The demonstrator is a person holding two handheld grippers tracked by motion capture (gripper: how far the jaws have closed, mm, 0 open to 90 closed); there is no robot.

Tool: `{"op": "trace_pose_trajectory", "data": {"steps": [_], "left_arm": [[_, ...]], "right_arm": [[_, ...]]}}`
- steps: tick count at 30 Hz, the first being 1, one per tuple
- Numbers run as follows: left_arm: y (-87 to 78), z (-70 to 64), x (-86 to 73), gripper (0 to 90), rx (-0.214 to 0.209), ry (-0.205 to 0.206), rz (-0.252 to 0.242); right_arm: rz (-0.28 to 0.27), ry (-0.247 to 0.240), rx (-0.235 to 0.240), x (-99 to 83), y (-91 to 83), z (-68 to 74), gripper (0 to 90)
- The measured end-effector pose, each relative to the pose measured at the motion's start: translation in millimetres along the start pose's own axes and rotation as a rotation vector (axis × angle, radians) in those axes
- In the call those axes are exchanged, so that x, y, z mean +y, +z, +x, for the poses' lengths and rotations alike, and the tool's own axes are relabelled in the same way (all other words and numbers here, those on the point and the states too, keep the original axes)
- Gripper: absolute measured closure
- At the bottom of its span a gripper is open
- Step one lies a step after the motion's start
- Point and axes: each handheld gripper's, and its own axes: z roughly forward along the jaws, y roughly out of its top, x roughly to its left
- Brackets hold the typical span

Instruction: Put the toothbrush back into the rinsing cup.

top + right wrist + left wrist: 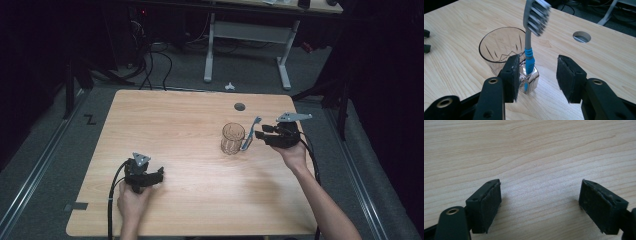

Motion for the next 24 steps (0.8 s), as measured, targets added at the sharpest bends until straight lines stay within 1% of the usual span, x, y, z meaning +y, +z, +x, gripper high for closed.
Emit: {"op": "trace_pose_trajectory", "data": {"steps": [4,9,14,18,22,24], "left_arm": [[0.0,0.0,0.0,18.6,0.000,0.000,0.000],[0.0,-0.1,0.0,18.6,0.000,0.000,0.000],[0.1,-0.1,0.0,18.6,0.000,0.000,0.000],[0.1,-0.1,0.1,18.6,0.000,0.000,0.000],[0.1,-0.1,0.1,18.6,0.001,0.000,0.000],[0.1,-0.1,0.1,18.6,0.000,0.000,0.000]], "right_arm": [[-0.011,0.014,0.000,-3.8,-4.7,-2.8,54.1],[-0.011,0.032,-0.002,-7.3,-9.2,-5.6,54.0],[-0.024,0.035,-0.003,-9.5,-12.8,-5.9,54.1],[-0.024,0.039,-0.005,-13.7,-15.0,-7.0,54.1],[-0.031,0.060,-0.001,-18.4,-18.3,-9.5,54.2],[-0.029,0.062,0.000,-19.0,-18.7,-10.1,54.2]]}}
